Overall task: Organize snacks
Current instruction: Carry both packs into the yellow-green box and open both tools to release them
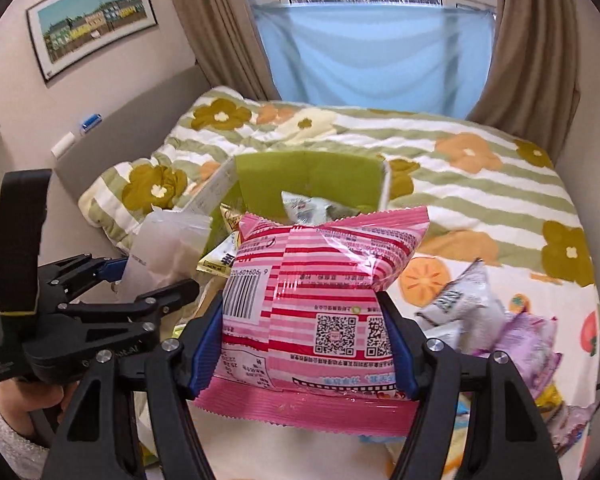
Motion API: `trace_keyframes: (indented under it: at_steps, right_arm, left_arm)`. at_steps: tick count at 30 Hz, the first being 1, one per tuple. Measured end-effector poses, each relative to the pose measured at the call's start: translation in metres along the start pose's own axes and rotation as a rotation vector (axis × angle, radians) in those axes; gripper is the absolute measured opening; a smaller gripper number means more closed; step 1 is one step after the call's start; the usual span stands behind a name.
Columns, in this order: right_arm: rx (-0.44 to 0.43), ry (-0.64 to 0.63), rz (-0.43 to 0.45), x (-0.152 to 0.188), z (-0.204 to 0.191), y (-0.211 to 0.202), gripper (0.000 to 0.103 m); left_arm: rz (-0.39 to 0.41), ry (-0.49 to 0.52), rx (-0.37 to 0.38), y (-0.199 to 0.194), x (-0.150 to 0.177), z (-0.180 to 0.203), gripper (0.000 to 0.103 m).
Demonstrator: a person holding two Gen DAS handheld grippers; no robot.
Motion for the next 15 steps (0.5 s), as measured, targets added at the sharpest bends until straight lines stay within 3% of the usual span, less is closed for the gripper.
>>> trace_keyframes:
  at_steps: [10, 13, 15]
  right_arm:
    - [0.075, 0.067, -0.060, -0.010, -0.011, 0.038, 0.066]
    - [0.083, 0.080, -0.074, -0.012, -0.009, 0.044, 0.066]
    - [0.083, 0.079, -0.077, -0.013, -0.008, 0.046, 0.066]
  left_arm:
    - [-0.117, 0.098, 0.030, 0.050, 0.011, -0.002, 0.062]
    - [-0.109, 0.126, -0.008, 0.051, 0.013, -0.002, 0.091]
    - [-0.091, 0.122, 0.005, 0.047, 0.012, -0.003, 0.092]
Point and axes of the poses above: each gripper's, at about its wrist camera, not at the fingertips, and y roughly the way its jaws point, z to its right, x to its underside, the point moved 9 cm from there along y, roughly the way its jaws point, and after that the axes turned 7 degrees about -z, right-handed, at the moved point
